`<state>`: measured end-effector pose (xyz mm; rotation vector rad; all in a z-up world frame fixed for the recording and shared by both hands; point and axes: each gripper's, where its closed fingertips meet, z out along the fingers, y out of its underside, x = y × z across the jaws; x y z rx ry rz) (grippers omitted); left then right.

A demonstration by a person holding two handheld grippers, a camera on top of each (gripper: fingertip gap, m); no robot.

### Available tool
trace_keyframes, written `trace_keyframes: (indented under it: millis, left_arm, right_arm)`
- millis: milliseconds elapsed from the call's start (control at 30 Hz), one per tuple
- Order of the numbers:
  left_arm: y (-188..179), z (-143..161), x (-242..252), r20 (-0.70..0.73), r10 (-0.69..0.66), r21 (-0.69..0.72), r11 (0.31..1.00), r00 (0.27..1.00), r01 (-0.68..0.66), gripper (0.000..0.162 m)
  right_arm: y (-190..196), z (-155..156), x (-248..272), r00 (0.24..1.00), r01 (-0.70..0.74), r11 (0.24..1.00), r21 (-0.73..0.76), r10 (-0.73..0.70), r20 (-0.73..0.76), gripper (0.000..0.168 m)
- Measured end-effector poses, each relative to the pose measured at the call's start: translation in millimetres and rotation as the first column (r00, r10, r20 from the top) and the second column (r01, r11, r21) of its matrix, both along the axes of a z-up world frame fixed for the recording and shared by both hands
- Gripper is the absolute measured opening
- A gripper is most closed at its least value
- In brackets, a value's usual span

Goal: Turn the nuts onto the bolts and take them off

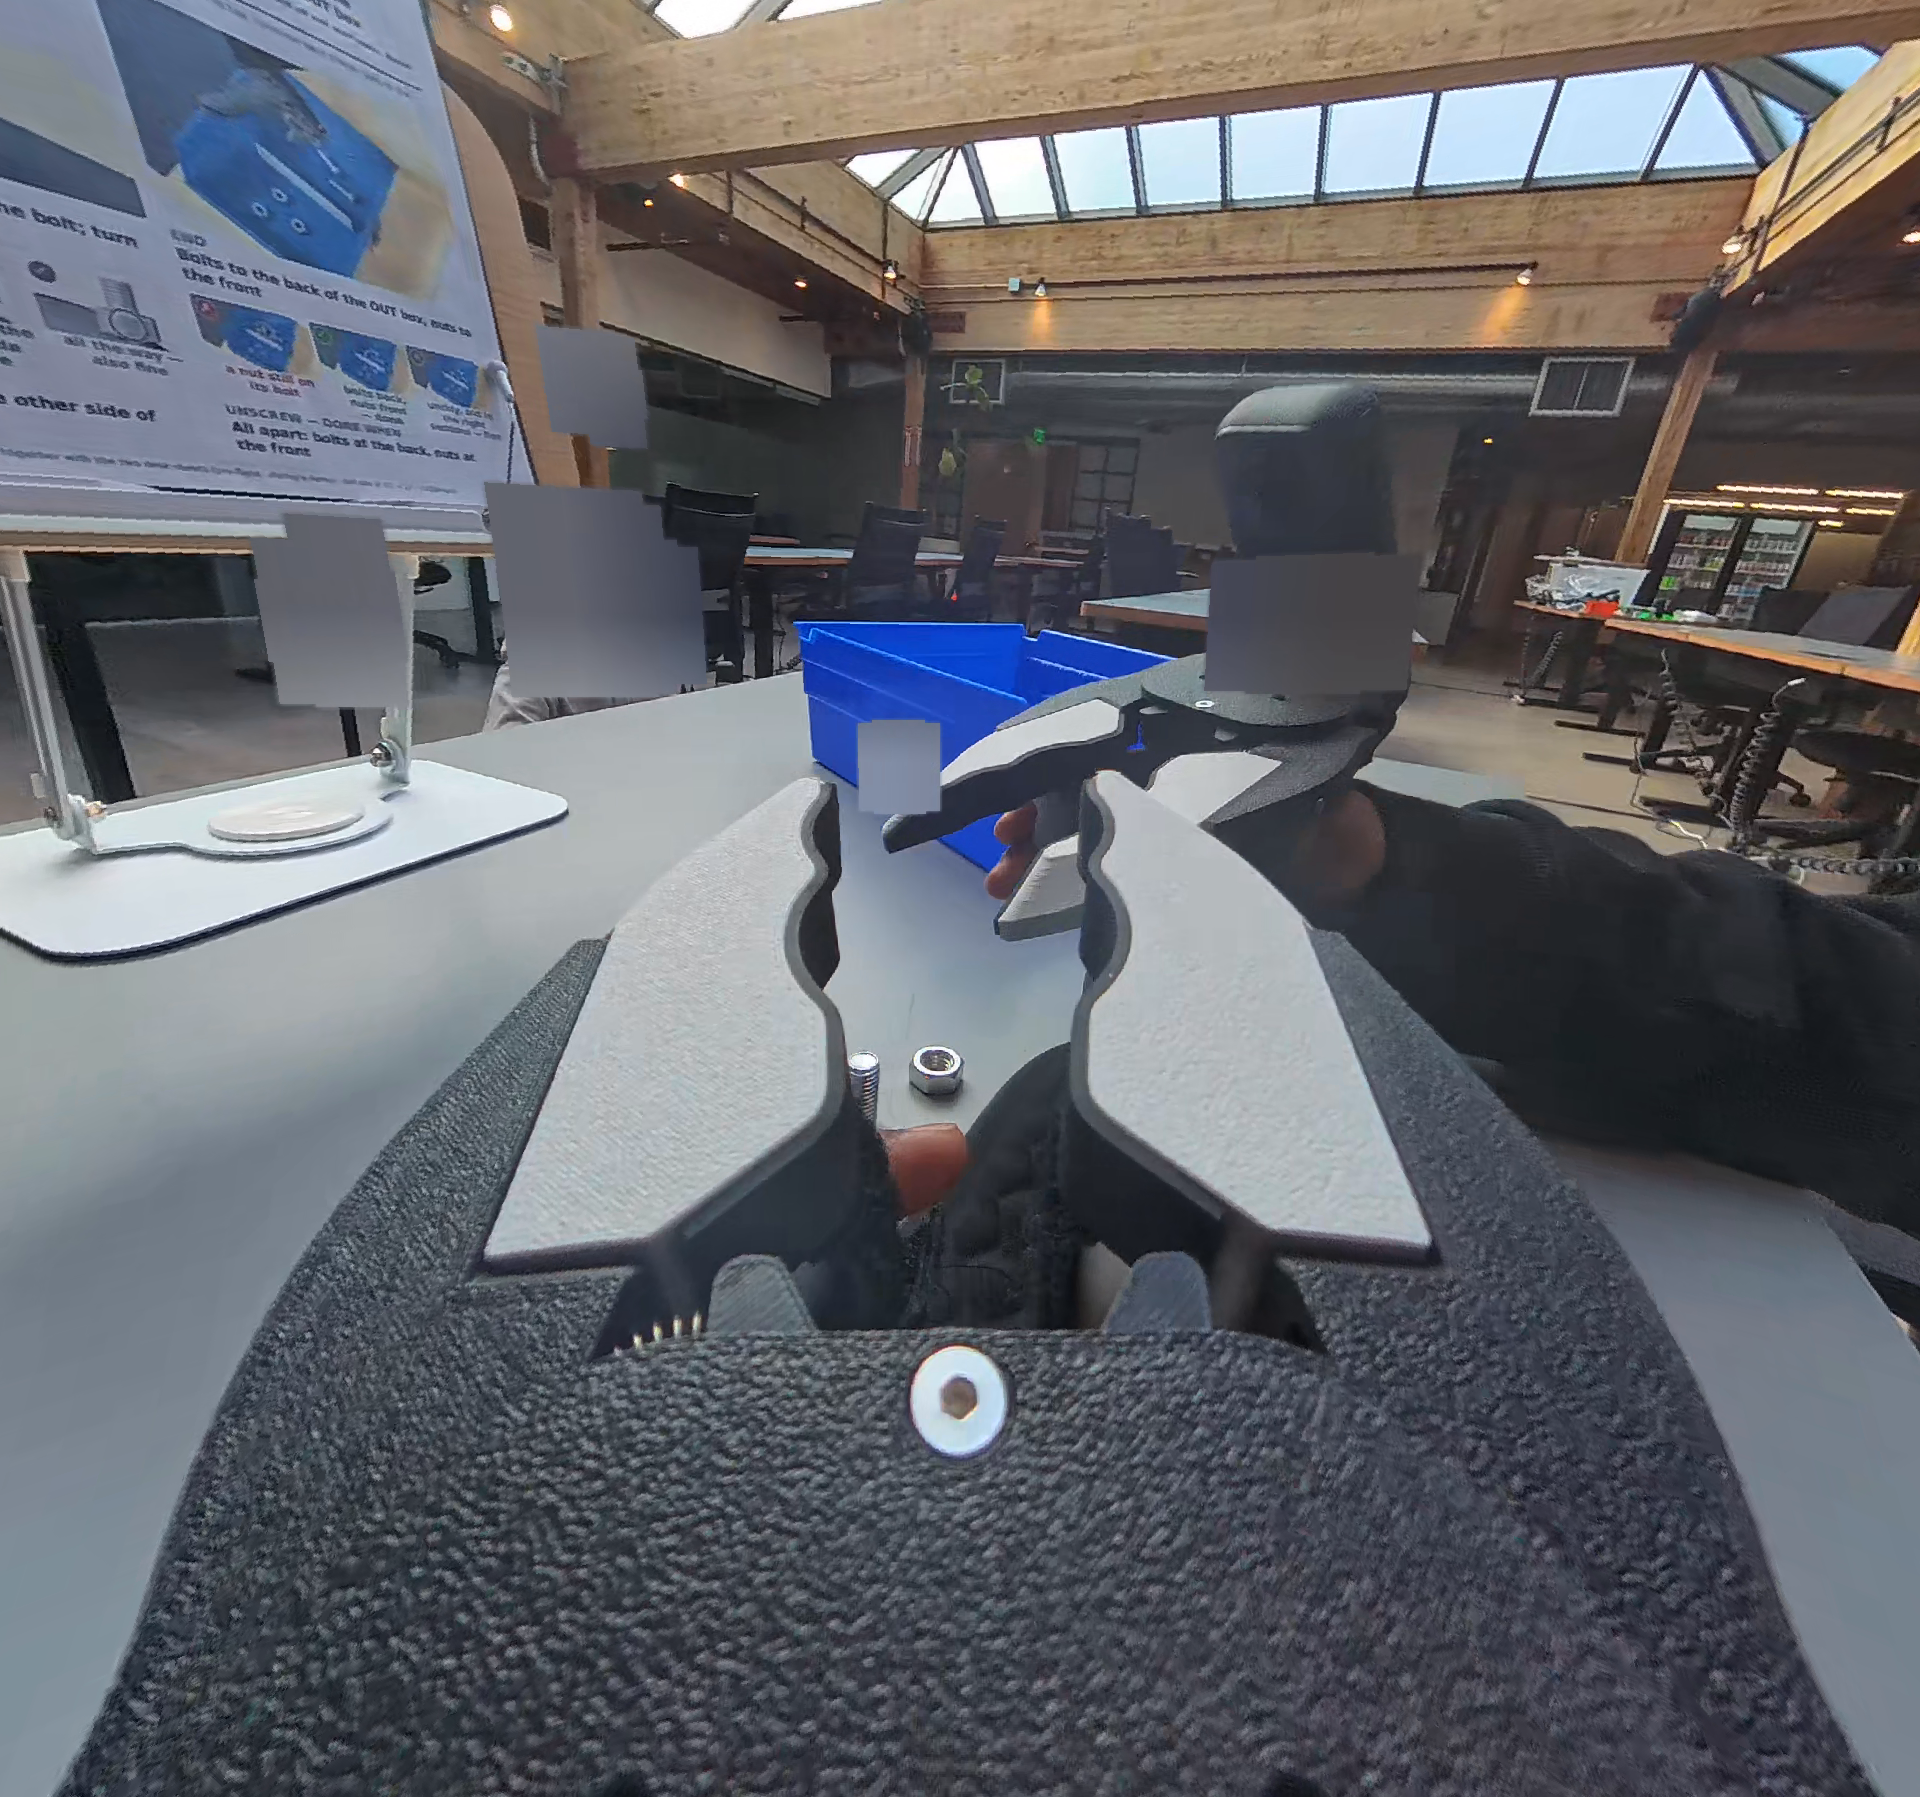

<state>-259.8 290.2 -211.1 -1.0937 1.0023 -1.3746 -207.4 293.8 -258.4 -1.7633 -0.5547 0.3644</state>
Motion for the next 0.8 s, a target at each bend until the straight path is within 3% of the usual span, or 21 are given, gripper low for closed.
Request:
trace_keyframes:
  millis: [200,400,633,800]
  left_arm:
    - [-20,-7,14,-0.089,-0.019,0.106,0.994,0.996,0.029,0.044]
    - [-13,-25,17,-0.164,-0.042,0.044,0.998,0.986,0.05,0.047]
    - [-1,-22,13,-0.155,0.001,0.046,0.999,0.988,0.006,0.046]
    - [-1,-26,16,-0.191,-0.01,0.037,0.999,0.981,0.018,0.046]
  right_arm:
    - [-10,11,6,0.999,0.015,0.994,0.107,-0.011,-0.041,0.043]
    - [-1,-3,8,1.0,0.023,1.0,-0.006,-0.023,-0.008,0.045]
    - [9,-46,-8,0.972,-0.007,0.982,-0.19,0.051,0.229,0.032]
    - [15,-59,-7,0.927,0.047,0.981,-0.187,0.027,0.374,0.025]
